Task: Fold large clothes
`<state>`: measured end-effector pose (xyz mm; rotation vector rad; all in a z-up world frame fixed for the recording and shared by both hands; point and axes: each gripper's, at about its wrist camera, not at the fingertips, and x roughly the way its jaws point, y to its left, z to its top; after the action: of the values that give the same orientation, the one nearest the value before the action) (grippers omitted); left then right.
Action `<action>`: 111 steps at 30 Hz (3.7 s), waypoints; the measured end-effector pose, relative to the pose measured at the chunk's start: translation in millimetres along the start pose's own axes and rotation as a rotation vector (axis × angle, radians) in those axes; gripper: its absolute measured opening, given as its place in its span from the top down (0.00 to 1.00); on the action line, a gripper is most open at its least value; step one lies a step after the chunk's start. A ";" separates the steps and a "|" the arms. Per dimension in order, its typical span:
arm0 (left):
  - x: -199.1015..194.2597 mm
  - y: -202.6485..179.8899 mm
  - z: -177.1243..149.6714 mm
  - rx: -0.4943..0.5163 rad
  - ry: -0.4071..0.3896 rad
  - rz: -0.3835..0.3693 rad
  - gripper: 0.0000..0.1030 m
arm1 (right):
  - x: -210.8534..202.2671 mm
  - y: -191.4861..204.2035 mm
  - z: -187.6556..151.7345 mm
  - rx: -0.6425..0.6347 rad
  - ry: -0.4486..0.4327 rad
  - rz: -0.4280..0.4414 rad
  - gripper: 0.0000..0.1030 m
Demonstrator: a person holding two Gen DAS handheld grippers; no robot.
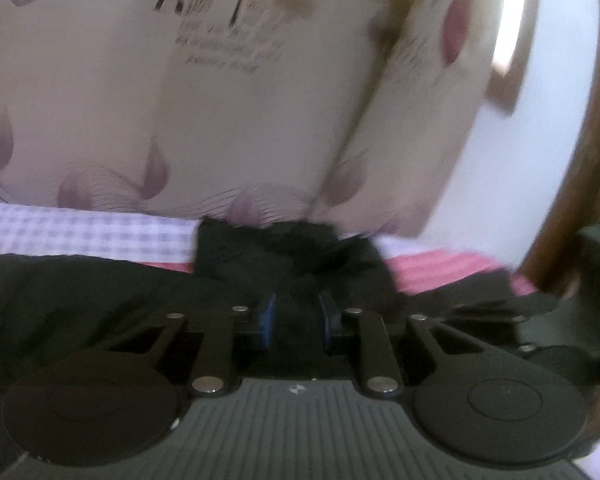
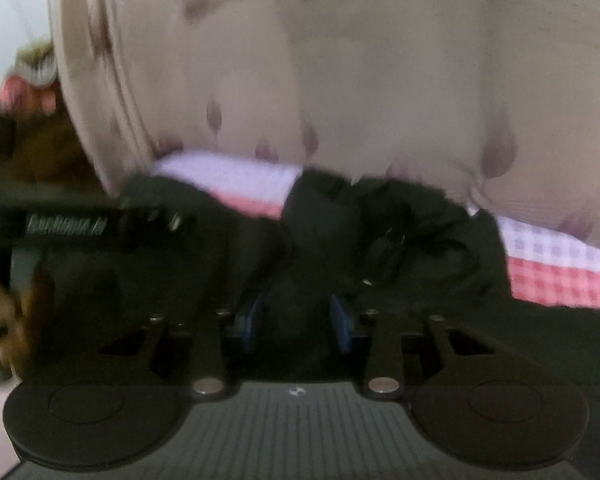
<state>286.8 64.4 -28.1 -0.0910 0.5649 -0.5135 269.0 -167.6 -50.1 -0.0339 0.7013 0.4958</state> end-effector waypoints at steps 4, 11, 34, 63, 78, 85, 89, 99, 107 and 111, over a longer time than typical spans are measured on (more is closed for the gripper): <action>19.6 50.6 -20.5 -0.136 0.009 0.039 0.89 | 20.0 -22.1 -17.2 0.074 0.001 0.009 0.68; 21.7 74.1 -47.1 -0.236 -0.054 0.012 0.89 | 11.3 -66.7 -38.6 0.234 -0.070 -0.010 0.74; -46.1 188.9 -83.8 -0.747 -0.120 0.142 0.89 | -86.3 -201.0 -130.2 0.680 -0.157 -0.131 1.00; -96.6 240.6 -61.4 -0.574 0.103 -0.115 0.05 | -79.1 -164.1 -116.4 0.468 -0.158 -0.329 1.00; -54.5 255.6 -69.8 -0.454 0.179 -0.353 0.53 | -80.4 -161.5 -115.6 0.455 -0.159 -0.344 0.99; -41.6 245.4 -74.7 -0.446 0.195 -0.455 0.53 | -80.1 -157.3 -115.3 0.429 -0.159 -0.371 0.99; -40.8 241.1 -73.6 -0.409 0.195 -0.434 0.57 | -79.4 -156.0 -115.1 0.418 -0.157 -0.382 0.99; -66.4 216.7 -57.7 -0.324 0.128 -0.344 0.76 | -80.6 -159.0 -114.7 0.430 -0.159 -0.374 0.98; -97.7 167.6 -11.6 -0.266 0.175 -0.180 0.80 | -106.5 -122.1 -103.3 0.339 -0.236 -0.410 0.87; -112.8 130.9 15.3 -0.249 0.210 -0.110 0.81 | -138.9 -79.1 -97.4 0.289 -0.335 -0.264 0.60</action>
<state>271.0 232.7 11.1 -0.3092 0.8313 -0.5611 154.3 -315.4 -48.5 0.2214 0.4250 0.1367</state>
